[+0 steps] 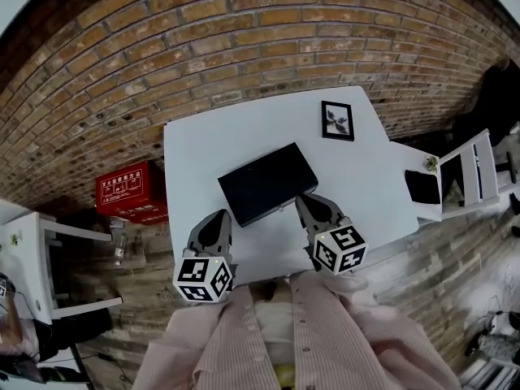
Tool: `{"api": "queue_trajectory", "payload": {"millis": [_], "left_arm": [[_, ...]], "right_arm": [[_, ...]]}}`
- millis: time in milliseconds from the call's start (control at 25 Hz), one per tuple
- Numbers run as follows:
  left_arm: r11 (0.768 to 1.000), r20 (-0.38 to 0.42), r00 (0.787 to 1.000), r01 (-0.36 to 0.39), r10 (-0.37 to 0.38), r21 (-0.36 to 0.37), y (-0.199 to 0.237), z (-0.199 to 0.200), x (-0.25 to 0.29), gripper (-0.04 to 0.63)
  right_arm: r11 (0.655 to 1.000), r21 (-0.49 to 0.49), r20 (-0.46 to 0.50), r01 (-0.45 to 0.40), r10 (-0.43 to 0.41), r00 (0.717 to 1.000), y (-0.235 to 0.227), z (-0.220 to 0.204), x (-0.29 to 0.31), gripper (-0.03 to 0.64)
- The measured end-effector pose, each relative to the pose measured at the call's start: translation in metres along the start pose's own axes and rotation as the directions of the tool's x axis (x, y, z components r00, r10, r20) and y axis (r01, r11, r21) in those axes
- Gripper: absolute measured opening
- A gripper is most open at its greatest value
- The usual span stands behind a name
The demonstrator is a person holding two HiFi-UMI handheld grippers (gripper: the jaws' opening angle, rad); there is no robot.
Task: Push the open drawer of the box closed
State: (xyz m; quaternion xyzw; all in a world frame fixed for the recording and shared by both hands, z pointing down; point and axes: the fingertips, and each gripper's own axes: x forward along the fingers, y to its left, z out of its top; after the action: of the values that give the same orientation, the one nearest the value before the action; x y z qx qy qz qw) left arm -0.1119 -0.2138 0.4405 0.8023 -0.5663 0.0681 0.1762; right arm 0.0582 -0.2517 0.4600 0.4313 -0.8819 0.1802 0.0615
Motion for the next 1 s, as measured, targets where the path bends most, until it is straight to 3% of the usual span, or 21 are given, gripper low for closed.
{"api": "queue_trajectory", "payload": {"millis": [440, 1000], "left_arm": [[0.997, 0.083, 0.995, -0.054, 0.049, 0.058, 0.003, 0.033, -0.017, -0.005], [0.992, 0.149, 0.985, -0.1, 0.088, 0.073, 0.008, 0.052, -0.029, -0.005]], "right_arm": [[1.0, 0.018, 0.121, 0.016, -0.018, 0.993, -0.008, 0.036, -0.024, 0.003], [0.999, 0.005, 0.184, 0.05, -0.05, 0.982, -0.016, 0.059, -0.04, 0.003]]}}
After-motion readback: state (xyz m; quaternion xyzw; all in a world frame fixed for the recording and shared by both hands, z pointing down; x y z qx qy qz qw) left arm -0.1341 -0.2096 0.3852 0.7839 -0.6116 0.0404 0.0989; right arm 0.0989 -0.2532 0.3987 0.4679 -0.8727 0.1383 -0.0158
